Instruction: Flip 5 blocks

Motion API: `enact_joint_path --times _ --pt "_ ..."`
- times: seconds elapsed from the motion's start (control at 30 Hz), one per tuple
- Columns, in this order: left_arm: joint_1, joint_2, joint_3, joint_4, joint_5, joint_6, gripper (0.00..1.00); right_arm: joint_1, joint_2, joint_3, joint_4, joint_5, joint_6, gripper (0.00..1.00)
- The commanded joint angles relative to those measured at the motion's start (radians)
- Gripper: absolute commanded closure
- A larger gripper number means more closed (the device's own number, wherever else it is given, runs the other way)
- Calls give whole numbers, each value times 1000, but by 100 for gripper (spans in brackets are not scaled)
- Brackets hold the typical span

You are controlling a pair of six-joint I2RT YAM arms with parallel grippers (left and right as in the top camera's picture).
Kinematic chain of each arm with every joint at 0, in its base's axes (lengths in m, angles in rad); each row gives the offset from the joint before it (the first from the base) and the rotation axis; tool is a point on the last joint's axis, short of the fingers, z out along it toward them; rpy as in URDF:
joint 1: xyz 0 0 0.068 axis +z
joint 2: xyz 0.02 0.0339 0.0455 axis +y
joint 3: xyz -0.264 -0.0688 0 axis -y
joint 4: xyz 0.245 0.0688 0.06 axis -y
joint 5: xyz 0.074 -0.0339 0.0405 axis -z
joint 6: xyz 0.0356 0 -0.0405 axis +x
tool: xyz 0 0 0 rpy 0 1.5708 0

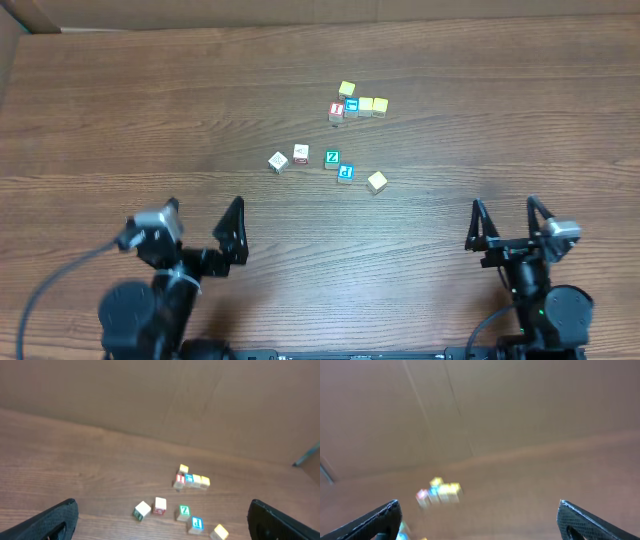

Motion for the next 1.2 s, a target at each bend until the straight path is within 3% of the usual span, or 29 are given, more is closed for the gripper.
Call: enact_joint_path --times 0.0,0.2,0.4,0.5,0.67,0.77,0.83,0.87,0.9,0.93,0.97,1.0,1.03,1.07,1.17 --pt "6 171 180 -48 45 20 0 -3 54 162 -9 -6 14 0" --pt "6 476 538 -288 109 119 0 -3 301 496 -158 -6 11 0" --pt "6 758 889 -566 104 231 0 -3 698 1004 -524 -60 3 0" --pt "7 876 1026 -683 79 266 0 -3 894 1271 -789 -98 3 0" --pt "8 1012 1144 -777 31 265 0 -3 1191 1669 -1194 -101 5 0" --pt "8 1053 1144 -773 77 264 0 -3 1306 1793 -1258 -134 16 0" --pt "8 1074 1144 -779 74 269 0 -3 1358 1821 -1291 -269 15 0" --pt "8 1085 1144 -784 81 268 9 -3 1376 1819 -1294 -346 9 0" --pt "8 1095 1144 -790 80 261 31 -2 1396 1815 -1301 -440 -12 0" --pt "8 1105 1144 -797 80 251 63 1 1417 1808 -1311 -517 -36 6" --pt "7 1114 1143 -803 80 242 81 8 1434 1802 -1318 -542 -38 18" --pt "7 1122 1143 -809 80 241 96 20 1455 1796 -1328 -536 -38 38" --pt "8 1130 1143 -814 78 236 96 33 1471 1790 -1337 -517 -38 63" --pt "8 1146 1143 -820 37 209 96 76 1505 1771 -1350 -454 -21 78" --pt "15 1160 1143 -830 -97 91 89 167 1548 1740 -1348 -303 42 78"
